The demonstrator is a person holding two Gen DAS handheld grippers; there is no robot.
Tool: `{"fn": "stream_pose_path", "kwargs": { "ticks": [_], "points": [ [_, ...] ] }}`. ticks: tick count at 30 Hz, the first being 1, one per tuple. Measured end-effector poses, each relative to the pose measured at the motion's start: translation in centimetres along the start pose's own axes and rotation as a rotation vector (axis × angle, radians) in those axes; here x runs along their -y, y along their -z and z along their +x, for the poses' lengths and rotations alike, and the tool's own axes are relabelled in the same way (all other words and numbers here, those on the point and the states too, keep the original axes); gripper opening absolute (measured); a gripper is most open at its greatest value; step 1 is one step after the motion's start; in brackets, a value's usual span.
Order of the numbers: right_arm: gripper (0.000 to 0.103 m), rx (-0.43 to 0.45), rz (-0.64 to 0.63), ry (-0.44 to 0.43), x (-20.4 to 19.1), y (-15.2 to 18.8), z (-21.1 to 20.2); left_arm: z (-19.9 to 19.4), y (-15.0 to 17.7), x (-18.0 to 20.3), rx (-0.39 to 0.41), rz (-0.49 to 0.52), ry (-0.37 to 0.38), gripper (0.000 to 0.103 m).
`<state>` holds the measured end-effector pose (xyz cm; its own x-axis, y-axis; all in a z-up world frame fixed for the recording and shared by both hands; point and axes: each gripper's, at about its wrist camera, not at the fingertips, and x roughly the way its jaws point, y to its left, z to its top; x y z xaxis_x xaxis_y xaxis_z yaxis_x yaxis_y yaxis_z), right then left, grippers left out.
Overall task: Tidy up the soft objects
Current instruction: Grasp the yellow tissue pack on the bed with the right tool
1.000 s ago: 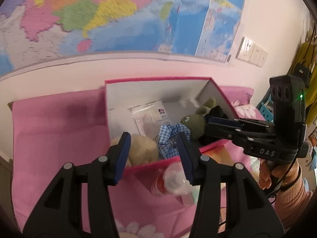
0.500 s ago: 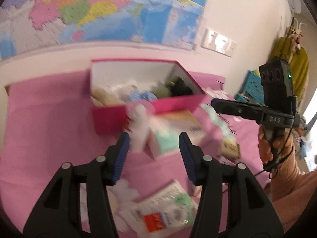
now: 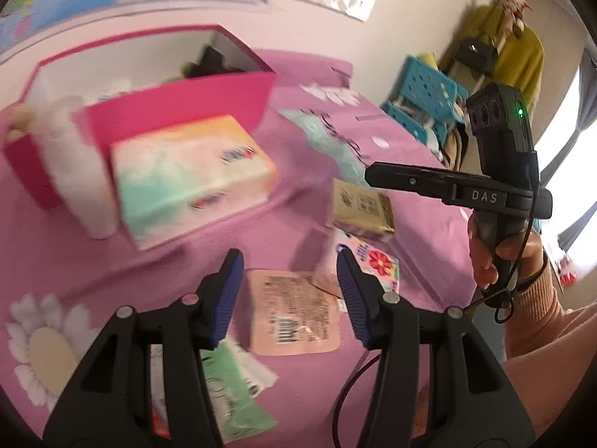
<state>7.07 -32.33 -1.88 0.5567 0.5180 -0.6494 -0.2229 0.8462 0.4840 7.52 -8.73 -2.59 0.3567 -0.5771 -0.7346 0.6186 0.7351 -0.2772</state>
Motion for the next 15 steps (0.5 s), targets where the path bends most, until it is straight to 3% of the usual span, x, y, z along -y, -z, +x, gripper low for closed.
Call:
{"fn": "stream_pose_path", "kwargs": {
  "ticks": [11,15],
  "points": [
    [0.039,-0.012,0.108,0.118,4.2,3.0,-1.8,5.1,-2.0,1.7,-0.089,0.017,0.048,0.054],
    [0.039,-0.038,0.15,0.085,4.8,4.0,-1.4,6.6,-2.8,2.1,-0.114,0.017,0.062,0.051]
  ]
}}
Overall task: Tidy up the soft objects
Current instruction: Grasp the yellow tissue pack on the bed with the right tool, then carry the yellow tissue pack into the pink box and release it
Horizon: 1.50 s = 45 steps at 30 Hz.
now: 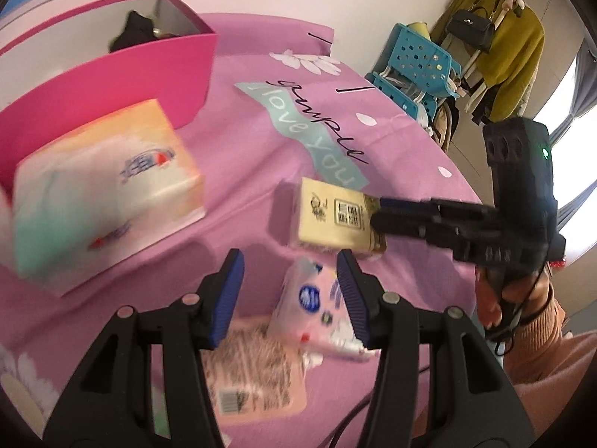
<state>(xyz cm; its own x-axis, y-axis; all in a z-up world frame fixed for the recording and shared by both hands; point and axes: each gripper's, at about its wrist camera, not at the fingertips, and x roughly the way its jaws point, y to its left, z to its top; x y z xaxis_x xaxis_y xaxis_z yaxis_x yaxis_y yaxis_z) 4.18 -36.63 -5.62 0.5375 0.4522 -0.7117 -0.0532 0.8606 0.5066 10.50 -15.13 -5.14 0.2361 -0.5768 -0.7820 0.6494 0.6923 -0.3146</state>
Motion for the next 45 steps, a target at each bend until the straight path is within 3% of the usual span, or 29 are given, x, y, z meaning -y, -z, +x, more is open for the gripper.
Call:
{"fn": "stream_pose_path", "kwargs": {
  "ticks": [3,8,16,23,33,45],
  "points": [
    [0.039,-0.012,0.001,-0.03,-0.2,0.3,0.5,1.4,-0.7,0.1,-0.036,-0.007,0.009,0.042],
    [0.033,-0.012,-0.012,-0.056,-0.7,0.1,1.4,2.4,-1.2,-0.1,-0.061,-0.028,0.034,0.036],
    [0.032,-0.02,-0.042,-0.08,-1.5,-0.9,2.9,1.8,-1.1,-0.7,-0.05,-0.061,0.026,0.036],
    [0.032,0.011,-0.093,-0.095,-3.1,-2.0,2.1,-1.3,-1.5,-0.6,0.032,-0.073,0.018,0.036],
    [0.032,0.087,-0.215,-0.164,-7.3,-5.9,0.9,-7.1,-3.4,-1.7,0.168,-0.068,-0.066,0.036],
    [0.032,0.175,-0.285,-0.216,-10.2,-11.6,2.2,-8.6,-8.2,-4.6,0.24,-0.109,-0.182,0.036]
  ]
}}
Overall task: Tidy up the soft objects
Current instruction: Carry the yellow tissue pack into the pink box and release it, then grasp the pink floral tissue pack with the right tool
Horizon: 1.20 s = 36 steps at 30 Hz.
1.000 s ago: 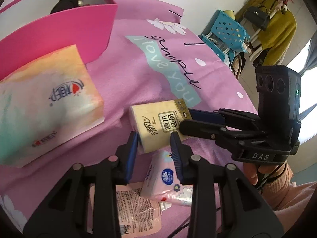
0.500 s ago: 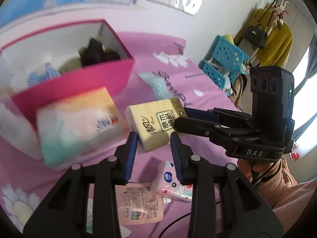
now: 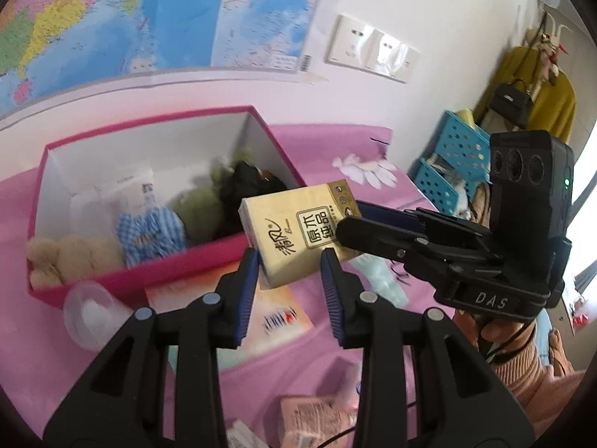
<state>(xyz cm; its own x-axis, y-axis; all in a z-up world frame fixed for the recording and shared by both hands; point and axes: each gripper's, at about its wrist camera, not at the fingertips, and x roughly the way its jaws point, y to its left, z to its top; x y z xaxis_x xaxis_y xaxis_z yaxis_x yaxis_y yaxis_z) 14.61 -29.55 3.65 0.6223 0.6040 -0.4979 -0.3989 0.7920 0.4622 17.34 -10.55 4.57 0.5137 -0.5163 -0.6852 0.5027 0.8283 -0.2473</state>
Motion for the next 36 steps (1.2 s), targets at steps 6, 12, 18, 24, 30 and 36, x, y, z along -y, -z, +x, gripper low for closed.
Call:
{"fn": "stream_pose_path", "kwargs": {
  "ticks": [6,12,18,24,30,36],
  "points": [
    [0.032,0.012,-0.012,0.016,0.8,-2.4,2.4,1.9,-2.0,-1.4,-0.011,-0.042,-0.04,0.036],
    [0.031,-0.002,-0.024,0.05,1.6,-3.5,4.5,4.2,-3.1,-2.3,-0.039,-0.073,-0.073,0.036],
    [0.033,-0.031,-0.01,0.103,2.6,-3.4,5.8,5.4,-3.0,-2.6,-0.059,-0.091,-0.094,0.036],
    [0.036,-0.02,-0.043,0.151,2.3,-3.1,5.2,4.9,-2.5,-2.5,-0.044,-0.067,-0.091,0.036],
    [0.036,-0.023,-0.062,0.145,1.8,-2.7,4.5,3.4,-1.4,-2.1,-0.019,-0.037,-0.096,0.036],
    [0.036,-0.024,-0.061,0.093,1.0,-2.1,3.3,-0.1,0.9,-0.8,0.039,0.032,-0.063,0.038]
  ]
}}
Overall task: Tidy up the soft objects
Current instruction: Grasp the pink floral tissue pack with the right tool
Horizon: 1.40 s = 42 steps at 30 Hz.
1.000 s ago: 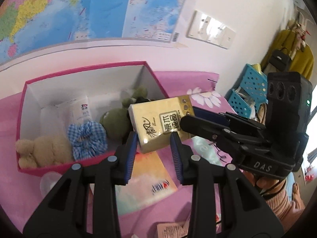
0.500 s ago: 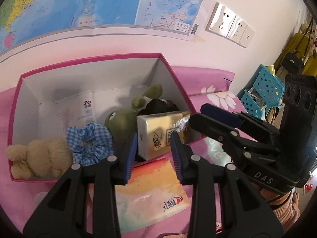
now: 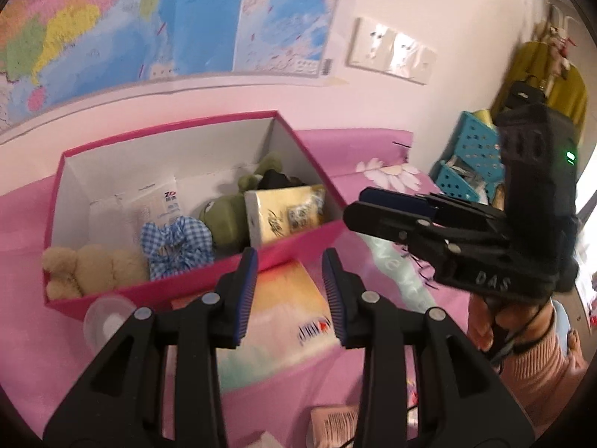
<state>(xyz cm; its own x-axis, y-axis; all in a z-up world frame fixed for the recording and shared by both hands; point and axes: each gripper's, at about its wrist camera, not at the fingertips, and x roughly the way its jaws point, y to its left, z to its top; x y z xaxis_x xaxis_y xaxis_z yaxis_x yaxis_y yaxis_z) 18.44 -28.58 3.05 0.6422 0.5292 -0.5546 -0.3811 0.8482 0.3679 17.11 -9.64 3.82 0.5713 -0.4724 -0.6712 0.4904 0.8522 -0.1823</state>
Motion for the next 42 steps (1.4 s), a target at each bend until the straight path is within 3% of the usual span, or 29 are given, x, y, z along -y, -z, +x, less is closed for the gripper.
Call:
{"fn": "stream_pose_path", "kwargs": {
  "ticks": [5,13,24,33,42],
  "points": [
    [0.037,-0.007,0.008,-0.073,-0.8,1.3,-2.0,-2.2,2.2,0.1,0.01,0.015,0.025,0.039],
    [0.039,-0.066,0.002,-0.141,-2.2,5.2,-4.6,-3.0,6.1,-0.2,-0.039,-0.009,0.053,0.039],
    [0.043,-0.201,0.117,-0.117,-0.9,12.0,-5.5,-1.8,11.2,0.2,-0.149,-0.036,0.1,0.039],
    [0.049,-0.288,0.233,-0.106,1.2,15.9,-7.9,-0.5,11.7,3.2,-0.182,0.037,0.196,0.039],
    [0.049,-0.36,0.249,-0.154,0.4,18.3,-8.5,2.3,11.9,6.4,-0.26,0.118,0.252,0.039]
  ]
}}
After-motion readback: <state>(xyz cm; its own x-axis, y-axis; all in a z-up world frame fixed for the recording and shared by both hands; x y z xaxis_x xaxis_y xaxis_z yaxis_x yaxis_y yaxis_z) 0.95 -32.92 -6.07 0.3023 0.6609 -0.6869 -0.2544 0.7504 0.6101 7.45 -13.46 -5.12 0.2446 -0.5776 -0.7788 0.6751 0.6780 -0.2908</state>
